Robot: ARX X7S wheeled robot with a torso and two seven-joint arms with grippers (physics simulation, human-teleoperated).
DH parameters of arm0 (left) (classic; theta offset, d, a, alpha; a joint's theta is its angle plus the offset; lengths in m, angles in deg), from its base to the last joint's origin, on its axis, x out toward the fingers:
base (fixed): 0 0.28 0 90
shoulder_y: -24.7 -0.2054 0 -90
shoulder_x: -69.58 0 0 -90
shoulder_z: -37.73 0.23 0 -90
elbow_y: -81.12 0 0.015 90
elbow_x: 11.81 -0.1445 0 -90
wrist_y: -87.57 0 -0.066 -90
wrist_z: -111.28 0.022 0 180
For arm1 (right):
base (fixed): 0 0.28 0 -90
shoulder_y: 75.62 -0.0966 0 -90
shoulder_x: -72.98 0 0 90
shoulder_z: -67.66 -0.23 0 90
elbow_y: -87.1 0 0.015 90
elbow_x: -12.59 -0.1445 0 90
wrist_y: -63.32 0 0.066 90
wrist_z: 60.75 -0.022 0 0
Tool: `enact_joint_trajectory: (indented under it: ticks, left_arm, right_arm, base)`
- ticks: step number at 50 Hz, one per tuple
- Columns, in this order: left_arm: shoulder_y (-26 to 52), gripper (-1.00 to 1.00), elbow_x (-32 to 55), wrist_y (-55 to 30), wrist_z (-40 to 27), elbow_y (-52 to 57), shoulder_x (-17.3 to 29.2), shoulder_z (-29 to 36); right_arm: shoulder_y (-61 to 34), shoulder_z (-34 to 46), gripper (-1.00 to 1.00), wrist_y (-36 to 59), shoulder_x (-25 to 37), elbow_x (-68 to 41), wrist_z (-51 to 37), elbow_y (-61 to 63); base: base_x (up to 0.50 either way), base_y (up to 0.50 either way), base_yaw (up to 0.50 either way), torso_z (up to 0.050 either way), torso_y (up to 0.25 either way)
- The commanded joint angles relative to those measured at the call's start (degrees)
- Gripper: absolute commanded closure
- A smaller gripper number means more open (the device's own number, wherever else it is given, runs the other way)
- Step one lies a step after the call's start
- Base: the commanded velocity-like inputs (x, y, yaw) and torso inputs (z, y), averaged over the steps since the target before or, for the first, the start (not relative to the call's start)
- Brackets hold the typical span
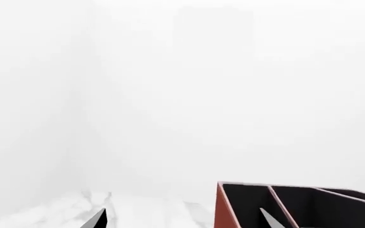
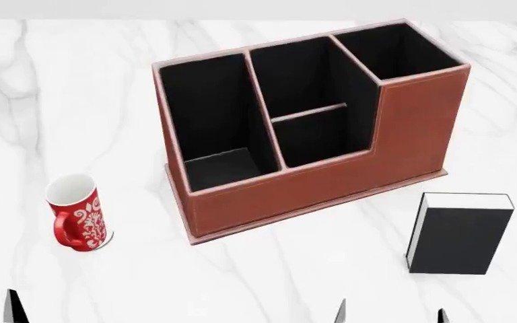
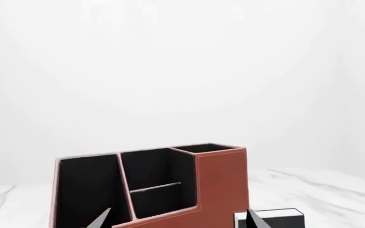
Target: Pick up the book and place it in the back compartment of the caddy.
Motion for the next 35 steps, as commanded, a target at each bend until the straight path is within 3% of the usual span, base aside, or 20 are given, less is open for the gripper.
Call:
enact_joint_trajectory:
  ticks: [1, 8, 35]
  left_arm:
    - [-2.66, -1.0, 1.99, 6.27, -1.79, 2.91, 0.85, -0.77]
    - [-3.19, -1.0, 4.14, 9.66, -2.58, 3.33, 1.33, -1.31]
    - [-0.93, -1.0, 8.99, 8.66, -3.67, 1.59, 3.86, -0.7]
  right_arm:
    - [2.6, -0.77, -1.0, -3.88, 0.92, -1.13, -1.76, 3.44]
    - [3.11, -1.26, -1.0, -5.48, 1.38, -1.0, -2.74, 4.09]
    - [1.55, -1.58, -1.0, -4.8, 2.67, -4.08, -5.22, 2.81]
  base:
    - [0.0, 0.0, 0.0, 0.0, 0.0]
    - [0.0, 0.0, 0.0, 0.0, 0.0]
    - [0.0, -0.06, 0.0, 0.0, 0.0]
